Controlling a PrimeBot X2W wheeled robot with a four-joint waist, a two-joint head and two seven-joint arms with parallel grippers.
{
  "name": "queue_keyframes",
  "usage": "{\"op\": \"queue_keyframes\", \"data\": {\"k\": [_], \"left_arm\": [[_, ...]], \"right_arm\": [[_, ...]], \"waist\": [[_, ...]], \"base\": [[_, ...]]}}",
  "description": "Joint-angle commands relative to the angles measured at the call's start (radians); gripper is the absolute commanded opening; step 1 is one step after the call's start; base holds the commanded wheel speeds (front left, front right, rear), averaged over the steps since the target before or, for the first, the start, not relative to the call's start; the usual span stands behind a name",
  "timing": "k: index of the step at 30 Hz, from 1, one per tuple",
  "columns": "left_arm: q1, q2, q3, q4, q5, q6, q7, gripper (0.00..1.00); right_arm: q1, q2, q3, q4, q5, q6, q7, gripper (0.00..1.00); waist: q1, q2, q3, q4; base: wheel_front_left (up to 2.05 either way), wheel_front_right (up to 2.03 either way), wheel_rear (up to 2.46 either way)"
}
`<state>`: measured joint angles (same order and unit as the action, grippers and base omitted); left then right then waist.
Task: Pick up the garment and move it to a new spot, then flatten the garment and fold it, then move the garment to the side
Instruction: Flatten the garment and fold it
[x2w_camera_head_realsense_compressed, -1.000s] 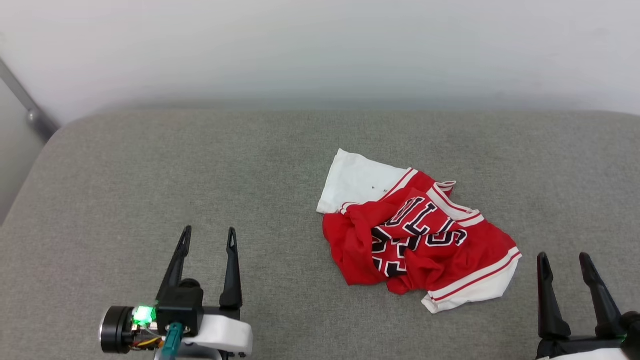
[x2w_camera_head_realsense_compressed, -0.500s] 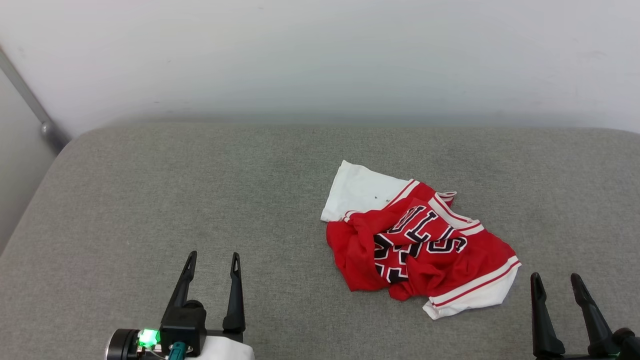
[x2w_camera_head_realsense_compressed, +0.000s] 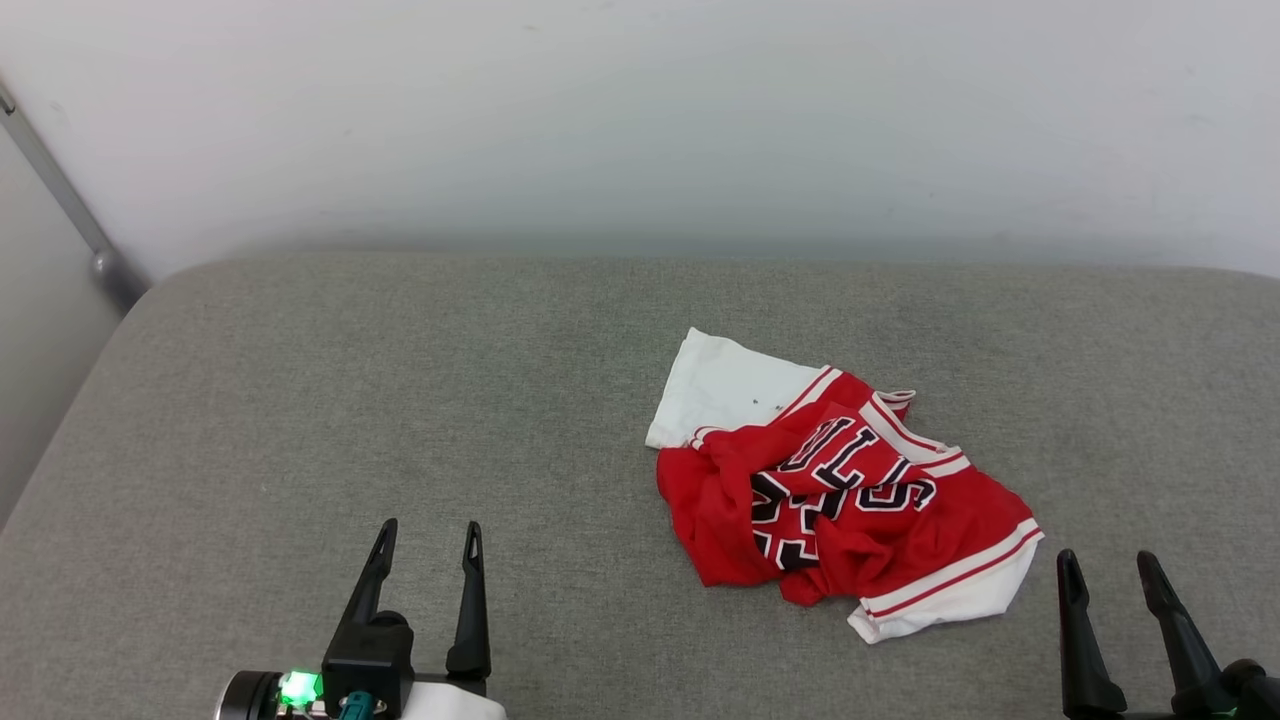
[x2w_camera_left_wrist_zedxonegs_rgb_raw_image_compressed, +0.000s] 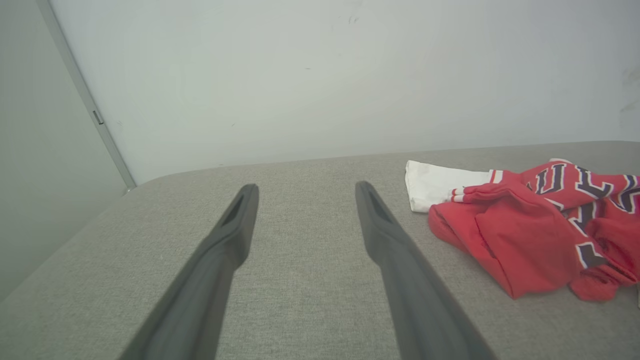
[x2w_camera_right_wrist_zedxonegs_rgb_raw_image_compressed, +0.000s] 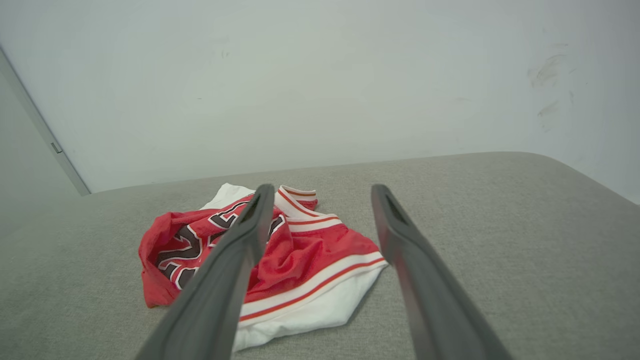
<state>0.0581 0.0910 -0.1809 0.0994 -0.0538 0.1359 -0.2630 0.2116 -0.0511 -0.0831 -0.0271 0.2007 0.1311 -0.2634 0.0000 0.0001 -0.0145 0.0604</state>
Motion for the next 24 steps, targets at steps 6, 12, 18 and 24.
{"op": "queue_keyframes", "data": {"k": [6,12,18,24], "left_arm": [[-0.002,-0.004,0.026,0.019,0.003,-0.018,-0.003,1.0],[-0.09,0.014,0.037,0.051,0.016,-0.05,-0.003,1.0],[-0.294,0.058,0.041,0.145,0.018,-0.113,-0.003,1.0],[-0.57,0.097,0.012,0.28,0.012,-0.199,0.08,1.0]], "right_arm": [[0.007,0.002,0.003,-0.004,-0.002,-0.001,-0.002,1.0],[-0.001,0.002,0.004,-0.007,-0.006,-0.001,-0.002,1.0],[-0.026,0.002,0.013,-0.012,-0.012,-0.001,-0.002,1.0],[-0.059,0.002,0.018,-0.023,-0.017,-0.001,-0.002,1.0]], "waist": [[0.0,-0.0001,0.0,-0.003],[0.0,-0.0001,0.007,-0.008],[0.0,-0.0001,0.033,-0.028],[0.0,-0.0001,0.094,-0.059]], "base": [[0.0,0.0,0.0],[0.0,0.0,0.0],[0.0,0.0,0.0],[0.0,0.0,0.0]]}}
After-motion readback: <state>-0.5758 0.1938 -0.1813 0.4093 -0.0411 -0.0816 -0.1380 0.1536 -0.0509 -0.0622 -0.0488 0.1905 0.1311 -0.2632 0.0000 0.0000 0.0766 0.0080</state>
